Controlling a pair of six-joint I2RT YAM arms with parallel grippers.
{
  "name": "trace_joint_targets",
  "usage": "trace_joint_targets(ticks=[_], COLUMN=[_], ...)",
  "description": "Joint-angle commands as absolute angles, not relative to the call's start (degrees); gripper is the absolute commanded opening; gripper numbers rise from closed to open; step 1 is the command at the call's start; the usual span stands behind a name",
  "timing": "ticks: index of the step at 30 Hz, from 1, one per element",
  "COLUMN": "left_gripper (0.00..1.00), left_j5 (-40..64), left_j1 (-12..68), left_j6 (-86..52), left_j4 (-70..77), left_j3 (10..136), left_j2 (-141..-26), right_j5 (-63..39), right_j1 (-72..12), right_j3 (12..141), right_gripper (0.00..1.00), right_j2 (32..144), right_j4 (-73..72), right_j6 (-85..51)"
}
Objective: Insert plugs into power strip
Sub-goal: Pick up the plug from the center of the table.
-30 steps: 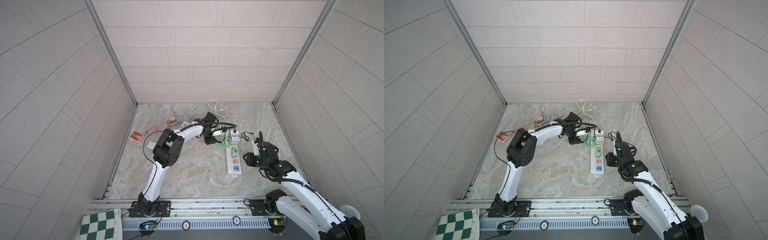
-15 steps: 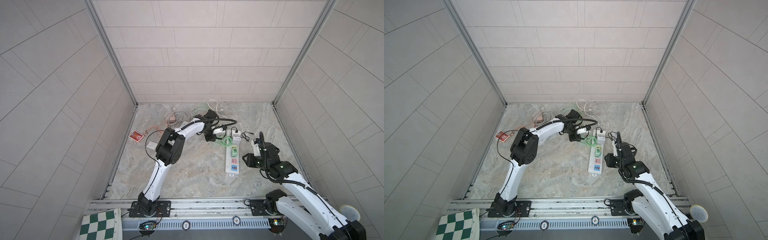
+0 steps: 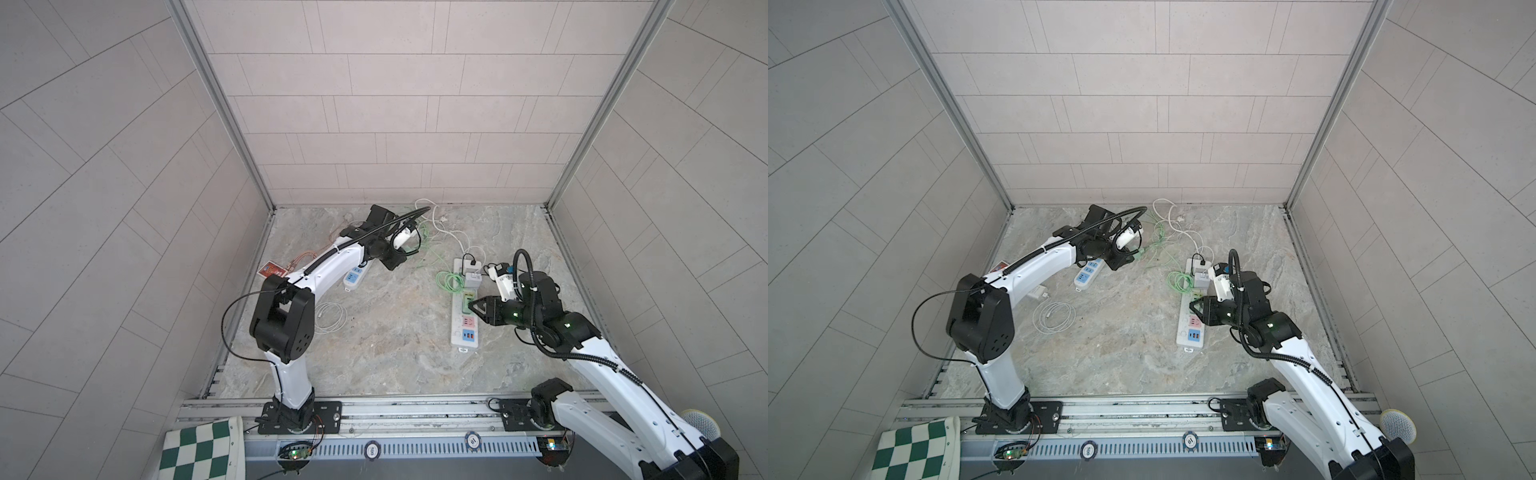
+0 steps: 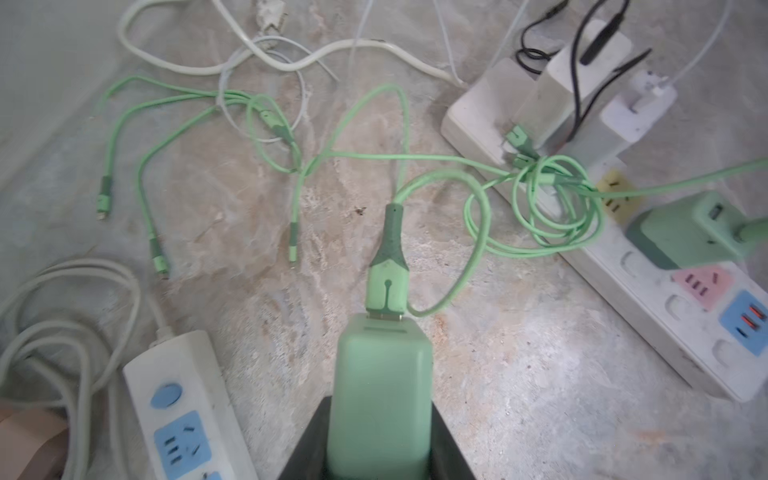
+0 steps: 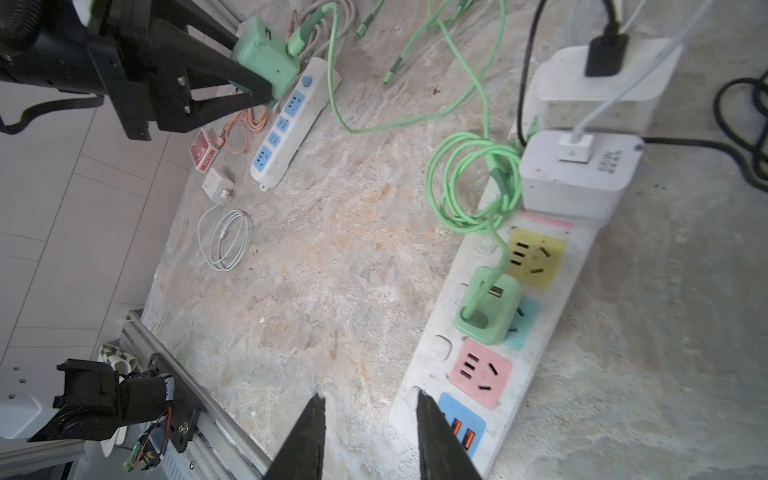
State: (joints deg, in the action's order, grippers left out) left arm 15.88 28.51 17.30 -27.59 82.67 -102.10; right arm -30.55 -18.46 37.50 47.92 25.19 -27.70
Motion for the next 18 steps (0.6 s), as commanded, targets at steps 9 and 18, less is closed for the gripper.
trace_joint_targets(ticks=[9,18], left_gripper=[0.27,0.28], left_j5=[2.50,-12.95], left_j1=[34.39,46.87], left_j6=[-6.05,-0.72], left_j4=[-5.52,28.26], left_j3=[58.12,37.46], left_j2=[-80.72,-73.00], right_j5=[-32.80,-27.05], right_j1=[-21.29,-24.76], right_j3=[40.01,51.83], right_gripper=[0.36,0.35], right_j2=[50.63,58.45], right_j4=[17.93,27.04], right_j6=[-40.51,-45.14])
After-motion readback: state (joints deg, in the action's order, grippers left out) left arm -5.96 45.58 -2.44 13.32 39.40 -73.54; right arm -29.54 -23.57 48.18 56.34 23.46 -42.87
